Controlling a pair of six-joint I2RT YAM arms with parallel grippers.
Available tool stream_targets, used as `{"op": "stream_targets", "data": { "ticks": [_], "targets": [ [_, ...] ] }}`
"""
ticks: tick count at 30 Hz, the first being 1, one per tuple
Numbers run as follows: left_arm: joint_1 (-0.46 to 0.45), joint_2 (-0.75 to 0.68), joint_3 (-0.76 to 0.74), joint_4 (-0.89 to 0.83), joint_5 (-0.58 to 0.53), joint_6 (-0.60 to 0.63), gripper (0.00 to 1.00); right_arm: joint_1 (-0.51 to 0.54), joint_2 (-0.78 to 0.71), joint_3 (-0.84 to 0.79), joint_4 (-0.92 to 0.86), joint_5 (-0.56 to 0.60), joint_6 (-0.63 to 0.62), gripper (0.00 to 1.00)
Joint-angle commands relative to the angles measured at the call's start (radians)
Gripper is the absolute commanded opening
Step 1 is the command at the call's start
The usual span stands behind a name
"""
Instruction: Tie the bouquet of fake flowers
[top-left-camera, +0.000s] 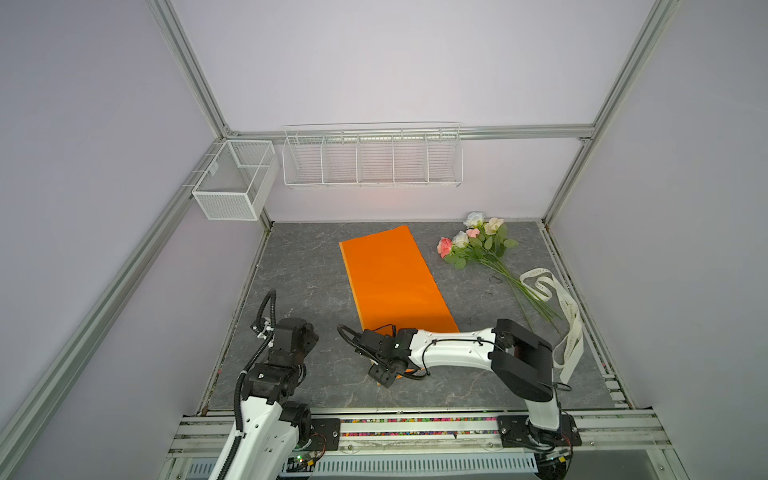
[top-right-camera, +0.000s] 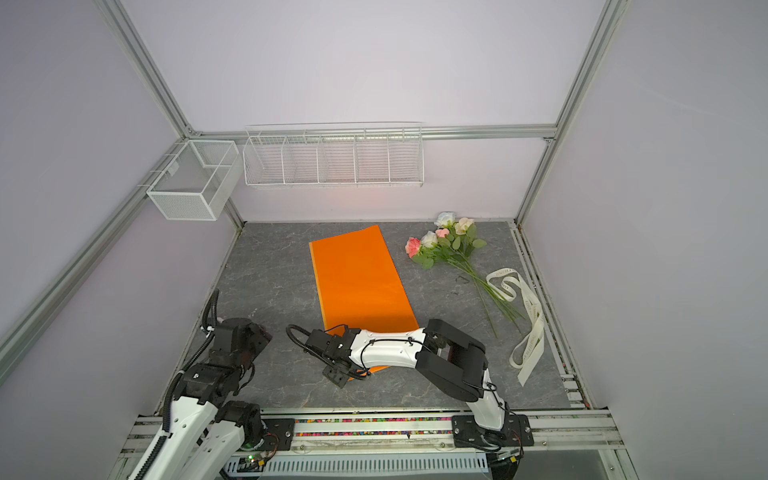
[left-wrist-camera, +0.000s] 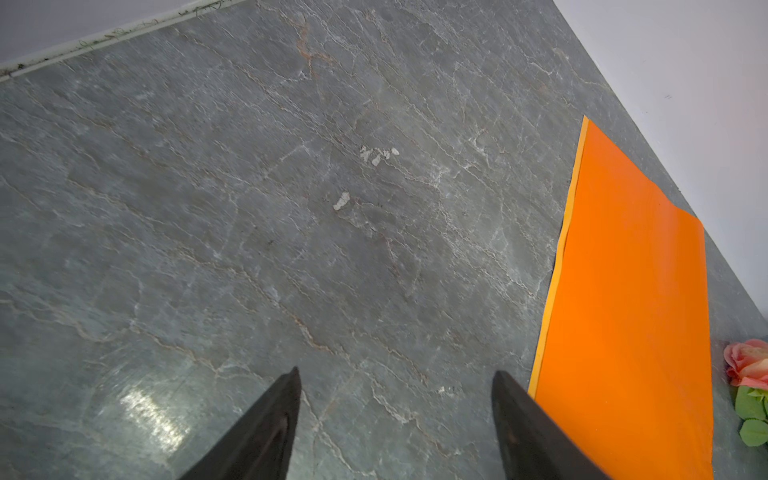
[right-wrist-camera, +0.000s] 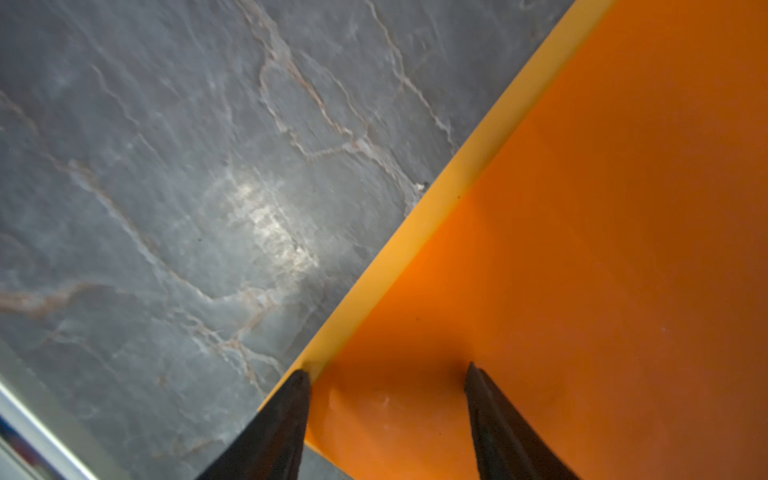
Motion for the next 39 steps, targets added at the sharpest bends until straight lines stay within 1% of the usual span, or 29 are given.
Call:
{"op": "stream_targets", "data": {
  "ticks": [1,3,6,8,10,12,15,16,18,19,20,21,22,24,27,33,35,37,39],
  "targets": [
    [0.006,-0.01,0.008,-0.028,-0.032,-0.003,0.73,0.007,0.03,0.015,-0.043,0.036,0.017,0.6],
    [0.006,-0.01,0.008,-0.03,-0.024,-0.003,0.73,0.007,0.045,0.014,-0.047,0.036,0.02,0.57],
    [0.006,-0.01,0.008,-0.023,-0.019,-0.002,0.73,0.008,0.056,0.006,-0.045,0.037,0.034,0.5],
    [0.006,-0.01,0.01,-0.017,-0.015,-0.001,0.73,0.006,0.055,0.0,-0.035,0.032,0.037,0.43],
    [0.006,-0.005,0.01,-0.008,-0.008,0.005,0.73,0.003,0.052,-0.001,-0.027,0.021,0.039,0.32],
    [0.006,0.001,0.012,0.003,0.003,0.009,0.73,-0.005,0.047,-0.006,-0.02,0.013,0.043,0.24],
    [0.006,0.017,0.015,0.017,0.024,0.015,0.73,-0.018,0.04,-0.017,-0.007,-0.007,0.053,0.17],
    [0.006,0.023,0.016,0.02,0.029,0.017,0.73,-0.023,0.037,-0.017,-0.008,-0.017,0.055,0.18],
    [0.006,0.034,0.018,0.022,0.035,0.016,0.73,-0.022,0.016,-0.018,-0.004,-0.031,0.054,0.25],
    [0.006,0.037,0.02,0.022,0.038,0.017,0.73,-0.021,0.001,-0.021,0.001,-0.04,0.055,0.31],
    [0.006,0.04,0.021,0.021,0.037,0.017,0.73,-0.019,-0.011,-0.021,0.004,-0.052,0.056,0.38],
    [0.006,0.041,0.023,0.02,0.035,0.015,0.73,-0.018,-0.024,-0.019,0.005,-0.064,0.057,0.5],
    [0.006,0.041,0.022,0.019,0.032,0.014,0.73,-0.011,-0.033,-0.016,0.003,-0.067,0.057,0.56],
    [0.006,0.039,0.024,0.02,0.027,0.015,0.74,0.001,-0.041,-0.008,-0.005,-0.058,0.056,0.64],
    [0.006,0.036,0.023,0.021,0.022,0.013,0.74,0.015,-0.03,0.003,-0.031,-0.014,0.064,0.68],
    [0.006,0.036,0.025,0.021,0.028,0.019,0.74,0.037,-0.009,0.024,-0.097,0.072,0.063,0.7],
    [0.006,0.036,0.024,0.021,0.026,0.02,0.74,0.039,-0.005,0.016,-0.094,0.069,0.065,0.71],
    [0.006,0.036,0.021,0.024,0.026,0.018,0.74,0.038,0.006,0.005,-0.085,0.056,0.067,0.68],
    [0.006,0.036,0.019,0.027,0.028,0.018,0.74,0.038,0.01,-0.011,-0.077,0.048,0.073,0.63]
  ]
}}
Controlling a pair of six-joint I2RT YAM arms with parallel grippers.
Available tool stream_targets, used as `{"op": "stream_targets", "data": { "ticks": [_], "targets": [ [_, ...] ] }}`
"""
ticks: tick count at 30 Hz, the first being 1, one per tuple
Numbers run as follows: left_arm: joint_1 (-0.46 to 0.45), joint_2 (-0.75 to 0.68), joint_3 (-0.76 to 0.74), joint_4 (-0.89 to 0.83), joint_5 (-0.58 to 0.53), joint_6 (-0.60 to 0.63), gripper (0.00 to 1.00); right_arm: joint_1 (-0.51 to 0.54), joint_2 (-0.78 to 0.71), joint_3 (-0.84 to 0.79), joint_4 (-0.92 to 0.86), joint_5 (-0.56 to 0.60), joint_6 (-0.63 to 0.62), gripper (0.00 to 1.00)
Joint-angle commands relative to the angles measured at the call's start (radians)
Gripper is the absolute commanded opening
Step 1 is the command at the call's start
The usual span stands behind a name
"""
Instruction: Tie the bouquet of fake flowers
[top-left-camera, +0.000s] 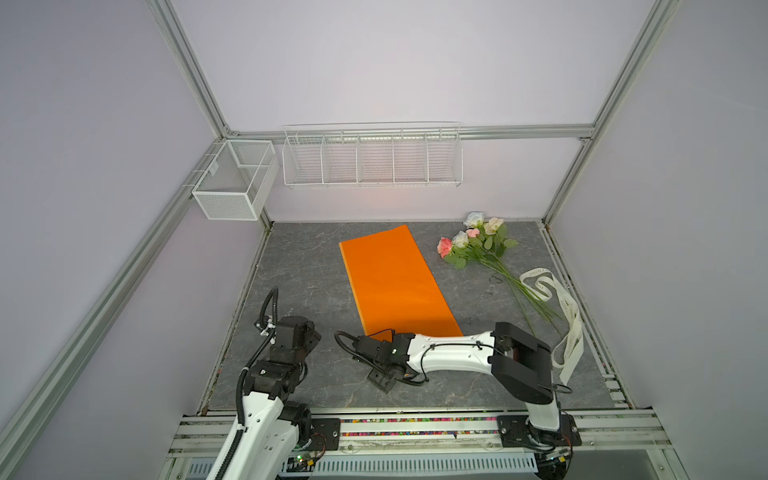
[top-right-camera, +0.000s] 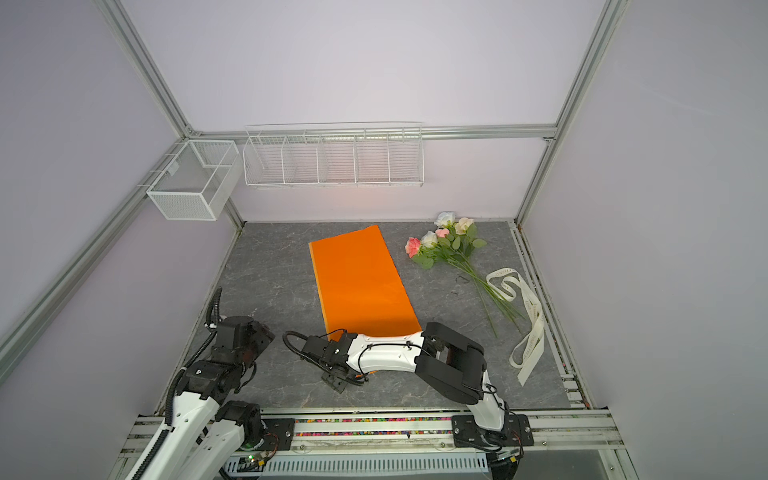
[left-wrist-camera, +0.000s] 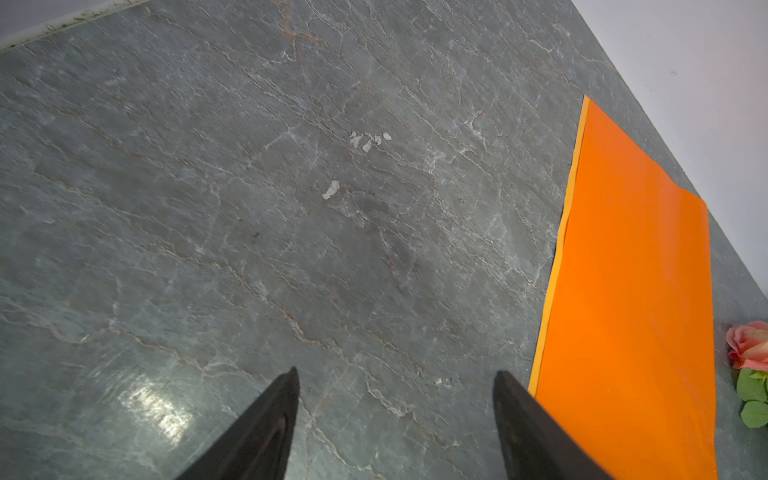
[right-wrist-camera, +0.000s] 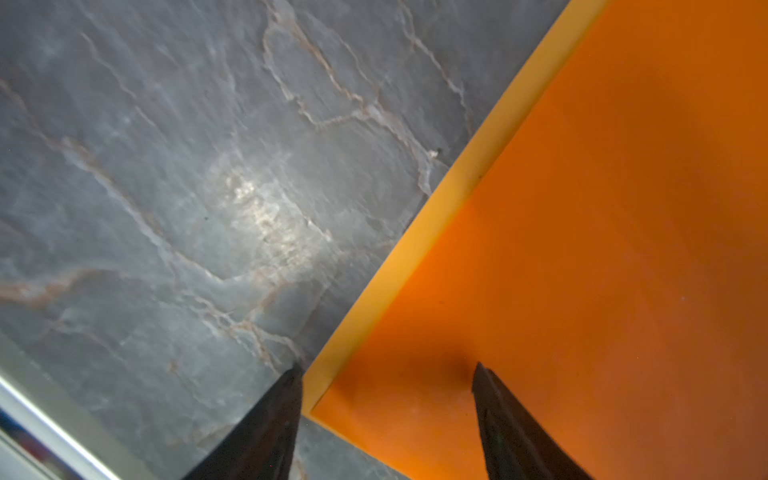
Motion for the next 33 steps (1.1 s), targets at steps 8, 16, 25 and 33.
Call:
{"op": "stream_targets", "data": {
  "ticks": [8,16,25,33],
  "targets": [
    [0.006,-0.002,0.018,0.01,0.0,0.008,0.74,-0.02,-0.014,-0.058,0.007,-0.011,0.031,0.35],
    [0.006,0.017,0.013,0.041,0.046,0.019,0.74,-0.046,-0.027,-0.079,0.033,-0.055,0.037,0.15],
    [0.006,0.058,0.026,0.061,0.082,0.034,0.75,-0.04,-0.097,-0.042,-0.008,-0.073,0.026,0.42],
    [0.006,0.053,0.027,0.046,0.06,0.035,0.76,-0.016,-0.014,0.063,-0.168,-0.018,0.05,0.66]
  ]
}}
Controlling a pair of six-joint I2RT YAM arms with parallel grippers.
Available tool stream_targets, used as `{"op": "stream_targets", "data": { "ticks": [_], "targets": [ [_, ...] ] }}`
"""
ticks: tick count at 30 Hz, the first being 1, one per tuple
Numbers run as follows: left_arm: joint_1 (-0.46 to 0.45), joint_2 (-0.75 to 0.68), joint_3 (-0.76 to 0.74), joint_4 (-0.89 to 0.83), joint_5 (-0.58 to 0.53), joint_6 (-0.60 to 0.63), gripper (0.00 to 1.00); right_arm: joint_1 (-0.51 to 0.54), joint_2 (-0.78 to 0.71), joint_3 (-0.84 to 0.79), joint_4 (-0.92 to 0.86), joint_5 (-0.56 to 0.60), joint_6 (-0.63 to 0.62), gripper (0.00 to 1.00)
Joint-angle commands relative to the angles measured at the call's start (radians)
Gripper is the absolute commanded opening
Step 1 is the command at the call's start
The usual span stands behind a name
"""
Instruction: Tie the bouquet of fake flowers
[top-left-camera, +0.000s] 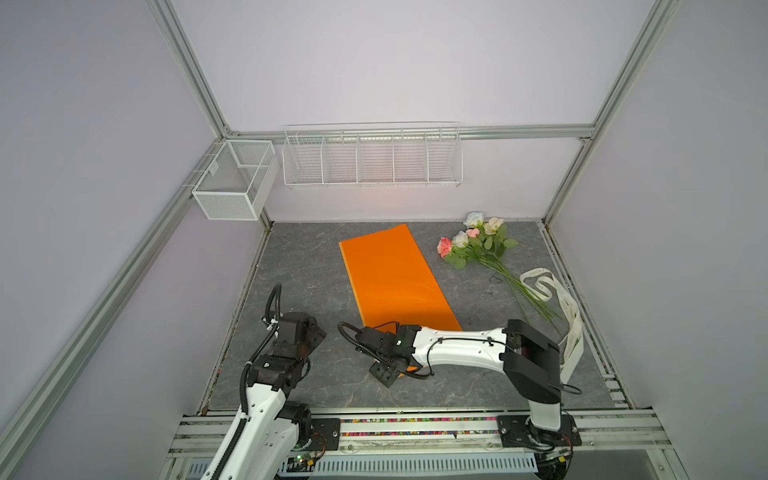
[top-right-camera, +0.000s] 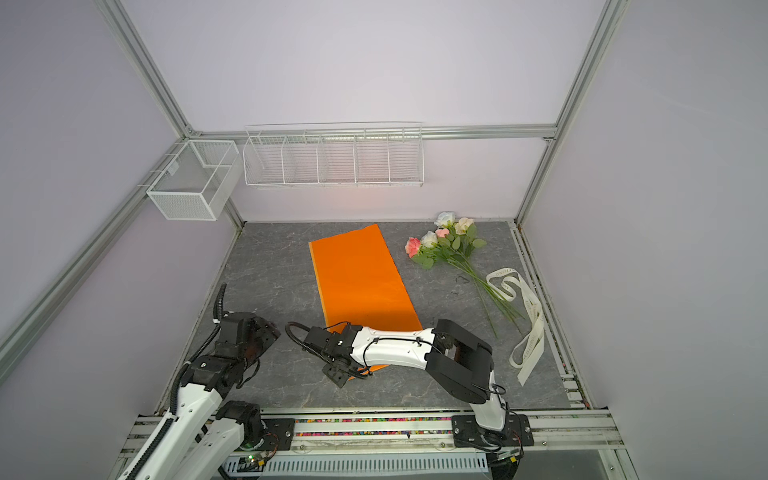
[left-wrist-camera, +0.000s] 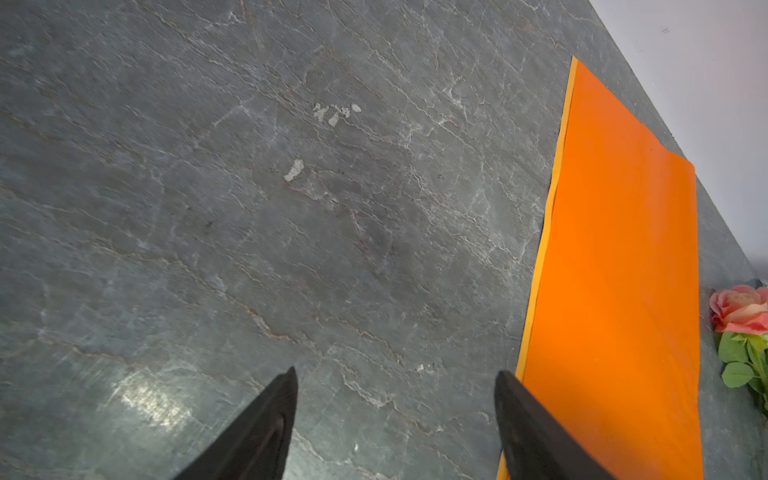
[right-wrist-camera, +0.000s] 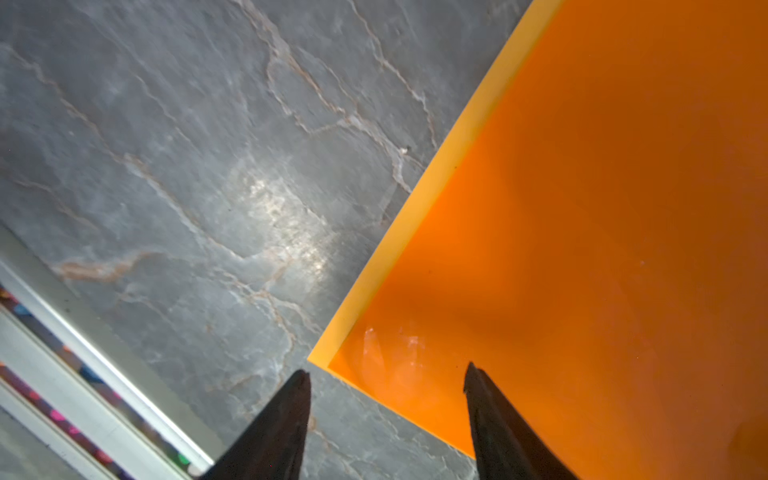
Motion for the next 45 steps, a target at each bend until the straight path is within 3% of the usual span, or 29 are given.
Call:
{"op": "stream_targets", "data": {
  "ticks": [1,11,15,20,27,29,32,38,40,45],
  "targets": [
    [0.006,-0.012,0.028,-0.015,-0.022,0.008,0.76,0.008,0.041,0.027,-0.089,0.022,0.015,0.68],
    [0.006,-0.033,0.038,-0.045,-0.061,0.02,0.76,0.006,0.149,0.092,-0.116,0.019,0.015,0.72],
    [0.006,-0.032,0.038,-0.048,-0.055,0.022,0.77,0.001,0.184,0.082,-0.125,0.023,0.028,0.61],
    [0.006,-0.032,0.038,-0.047,-0.055,0.022,0.77,-0.037,0.151,0.014,-0.073,-0.03,0.048,0.37],
    [0.006,-0.011,0.035,-0.015,-0.017,0.038,0.77,-0.057,0.108,-0.027,-0.007,-0.105,0.04,0.27],
    [0.006,0.003,0.029,0.036,0.057,0.073,0.79,-0.064,0.077,-0.036,0.017,-0.123,0.049,0.23],
    [0.006,0.043,0.002,0.153,0.254,0.091,0.81,-0.09,-0.002,-0.083,0.101,-0.166,0.07,0.18],
    [0.0,0.212,-0.085,0.457,0.646,-0.101,0.77,-0.147,-0.139,-0.209,0.259,-0.231,0.109,0.14],
    [-0.022,0.251,-0.106,0.521,0.679,-0.169,0.77,-0.151,-0.164,-0.229,0.285,-0.235,0.11,0.12],
    [-0.116,0.342,-0.113,0.587,0.646,-0.273,0.77,-0.156,-0.192,-0.27,0.337,-0.24,0.128,0.13]
  ]
}}
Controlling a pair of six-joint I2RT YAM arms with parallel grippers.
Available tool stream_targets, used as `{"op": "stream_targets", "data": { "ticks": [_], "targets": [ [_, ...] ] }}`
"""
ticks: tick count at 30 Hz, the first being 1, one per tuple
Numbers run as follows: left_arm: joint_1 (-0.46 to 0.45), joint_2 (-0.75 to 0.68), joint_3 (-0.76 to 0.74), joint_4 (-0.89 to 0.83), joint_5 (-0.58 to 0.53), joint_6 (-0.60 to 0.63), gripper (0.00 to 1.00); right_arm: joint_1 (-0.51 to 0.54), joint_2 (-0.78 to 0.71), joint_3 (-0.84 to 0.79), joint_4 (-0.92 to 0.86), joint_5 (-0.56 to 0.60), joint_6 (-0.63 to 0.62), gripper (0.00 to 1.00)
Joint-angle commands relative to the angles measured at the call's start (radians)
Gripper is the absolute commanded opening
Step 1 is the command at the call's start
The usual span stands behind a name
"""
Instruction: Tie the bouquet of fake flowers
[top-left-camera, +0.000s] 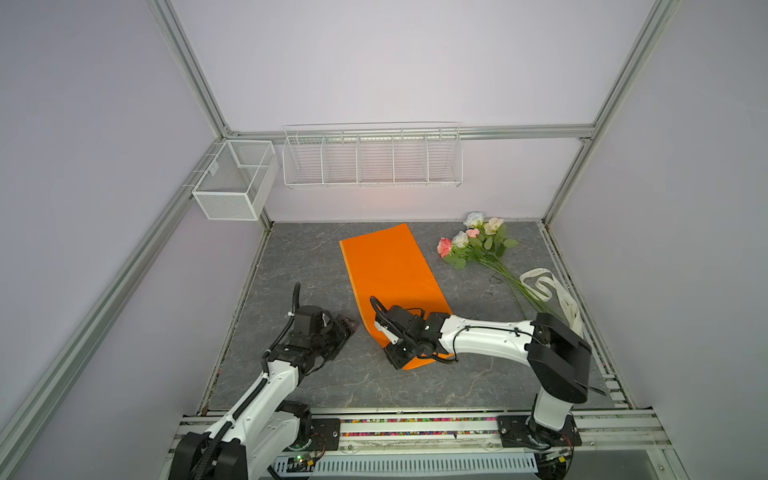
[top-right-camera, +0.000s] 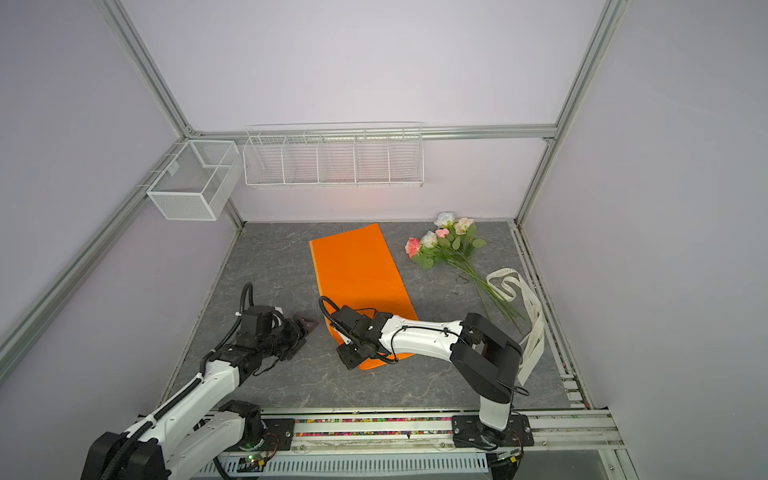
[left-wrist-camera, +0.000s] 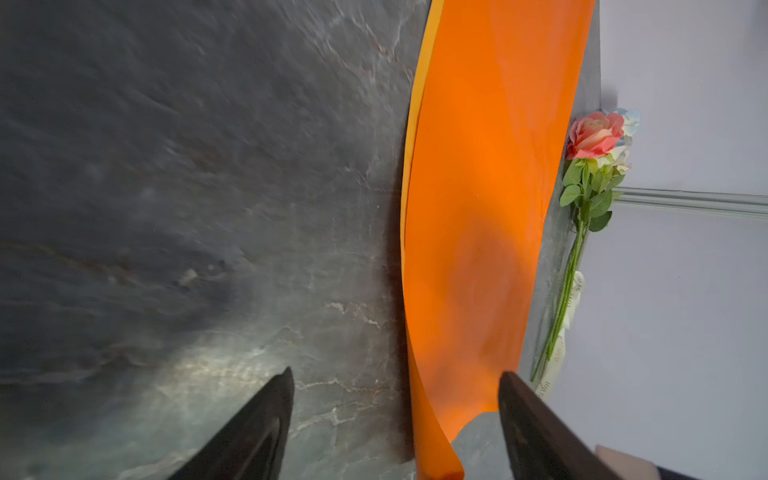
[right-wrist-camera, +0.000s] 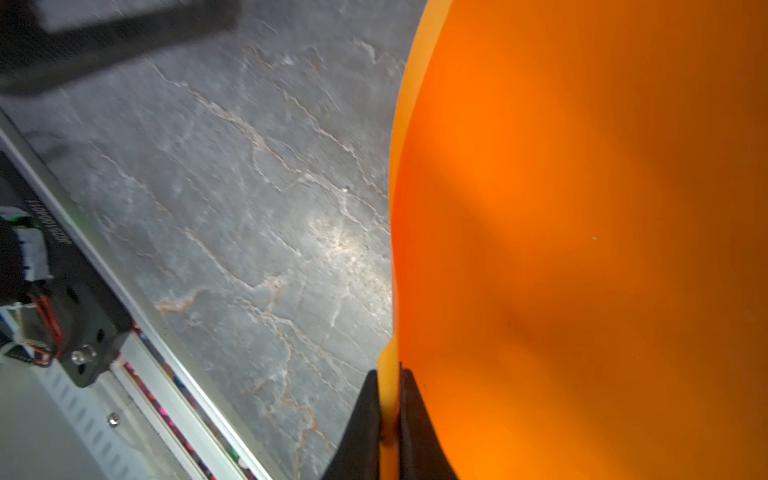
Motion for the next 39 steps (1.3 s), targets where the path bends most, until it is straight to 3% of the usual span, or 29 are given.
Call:
{"op": "stream_targets", "data": {
  "ticks": [1,7,10,19,30,39],
  "targets": [
    [-0.05,0.062,-0.018,0.163,0.049,-0.132,0.76,0.001,-0.021,-0.03,0.061,-0.026,0.027,0.13],
    [-0.089,0.217,-0.043,0.354,0.092,-0.221,0.64,0.0,-0.015,-0.034,0.075,-0.031,0.029,0.13],
    [-0.096,0.241,-0.041,0.351,0.081,-0.223,0.57,0.0,-0.012,-0.033,0.073,-0.03,0.028,0.13],
    [-0.096,0.175,-0.06,0.34,0.031,-0.227,0.0,0.0,-0.011,-0.033,0.072,-0.042,0.031,0.2],
    [-0.096,0.144,-0.06,0.289,0.003,-0.194,0.0,-0.006,-0.078,-0.065,0.049,-0.041,0.049,0.42],
    [-0.095,0.142,-0.059,0.282,0.002,-0.182,0.0,-0.007,-0.059,-0.05,0.03,-0.041,0.042,0.34]
  ]
}}
